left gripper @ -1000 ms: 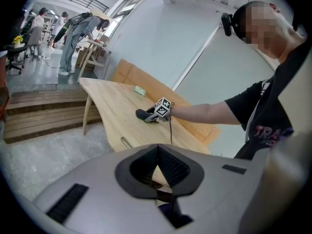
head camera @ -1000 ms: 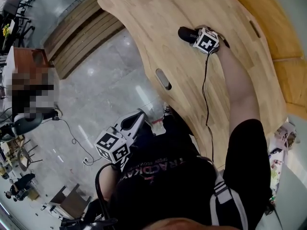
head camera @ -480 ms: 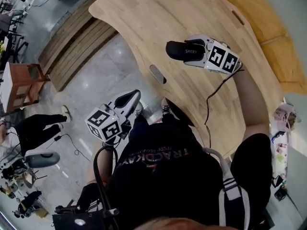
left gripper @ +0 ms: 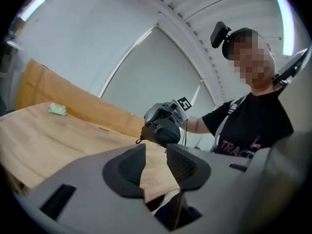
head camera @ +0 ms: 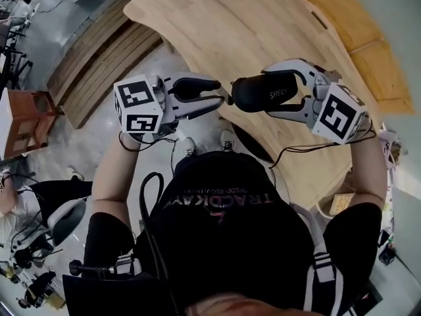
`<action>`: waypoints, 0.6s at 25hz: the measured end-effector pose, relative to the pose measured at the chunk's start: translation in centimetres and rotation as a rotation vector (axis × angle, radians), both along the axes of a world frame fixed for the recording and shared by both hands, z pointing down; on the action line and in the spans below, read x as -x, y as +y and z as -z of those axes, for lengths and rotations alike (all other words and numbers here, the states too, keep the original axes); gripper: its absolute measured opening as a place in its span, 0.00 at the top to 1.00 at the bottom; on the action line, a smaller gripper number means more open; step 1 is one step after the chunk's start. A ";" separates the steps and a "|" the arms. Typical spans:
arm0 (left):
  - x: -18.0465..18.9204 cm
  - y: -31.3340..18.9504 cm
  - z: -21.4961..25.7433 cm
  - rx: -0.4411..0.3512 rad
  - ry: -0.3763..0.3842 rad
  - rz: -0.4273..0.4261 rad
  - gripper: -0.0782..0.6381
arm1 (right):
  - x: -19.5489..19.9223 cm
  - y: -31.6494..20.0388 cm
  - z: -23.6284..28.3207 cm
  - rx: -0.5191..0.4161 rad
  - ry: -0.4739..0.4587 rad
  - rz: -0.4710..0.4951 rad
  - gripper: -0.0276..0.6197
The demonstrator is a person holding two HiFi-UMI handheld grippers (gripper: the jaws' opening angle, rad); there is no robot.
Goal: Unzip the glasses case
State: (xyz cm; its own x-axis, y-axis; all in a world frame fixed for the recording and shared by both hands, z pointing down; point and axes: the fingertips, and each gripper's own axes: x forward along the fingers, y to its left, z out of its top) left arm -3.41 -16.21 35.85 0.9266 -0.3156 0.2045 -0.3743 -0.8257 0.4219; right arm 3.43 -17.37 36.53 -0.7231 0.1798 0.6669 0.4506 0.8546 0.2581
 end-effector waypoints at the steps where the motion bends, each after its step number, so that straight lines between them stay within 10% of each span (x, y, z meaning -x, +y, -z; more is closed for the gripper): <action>1: -0.2 0.2 0.4 -0.006 0.000 -0.053 0.71 | 0.1 0.7 0.3 -0.003 0.011 0.009 0.43; 9: 0.2 4.7 4.1 0.069 0.126 -0.486 0.71 | 2.3 5.9 2.7 0.035 -0.003 0.101 0.43; 15: 0.7 5.5 4.8 0.101 0.128 -0.587 0.73 | 3.5 6.5 3.0 -0.014 0.013 0.124 0.43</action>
